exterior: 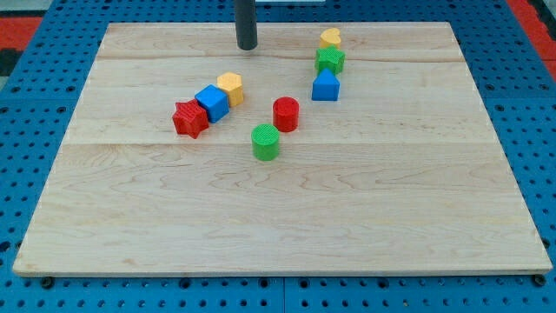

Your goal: Separate the blue triangle and green star

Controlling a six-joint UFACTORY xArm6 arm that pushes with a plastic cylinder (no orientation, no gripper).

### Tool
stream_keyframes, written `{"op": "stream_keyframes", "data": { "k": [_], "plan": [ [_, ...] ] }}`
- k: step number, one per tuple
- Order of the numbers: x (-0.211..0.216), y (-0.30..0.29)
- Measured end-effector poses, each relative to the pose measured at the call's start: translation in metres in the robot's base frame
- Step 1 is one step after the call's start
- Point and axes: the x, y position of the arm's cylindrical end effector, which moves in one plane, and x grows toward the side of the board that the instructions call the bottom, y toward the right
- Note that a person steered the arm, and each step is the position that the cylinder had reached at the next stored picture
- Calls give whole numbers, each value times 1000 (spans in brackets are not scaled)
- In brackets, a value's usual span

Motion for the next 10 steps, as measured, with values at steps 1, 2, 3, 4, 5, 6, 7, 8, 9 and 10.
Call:
{"op": "stream_keyframes", "data": {
  "k": [1, 2, 3, 4, 5, 6, 7, 8, 9, 10],
  "plan": [
    [12, 49],
    [23, 101],
    [30, 122],
    [44, 126],
    [59, 123],
    [82, 127],
    [88, 136],
    [82, 146],
    [52, 166],
    [45, 166]
  ]
}}
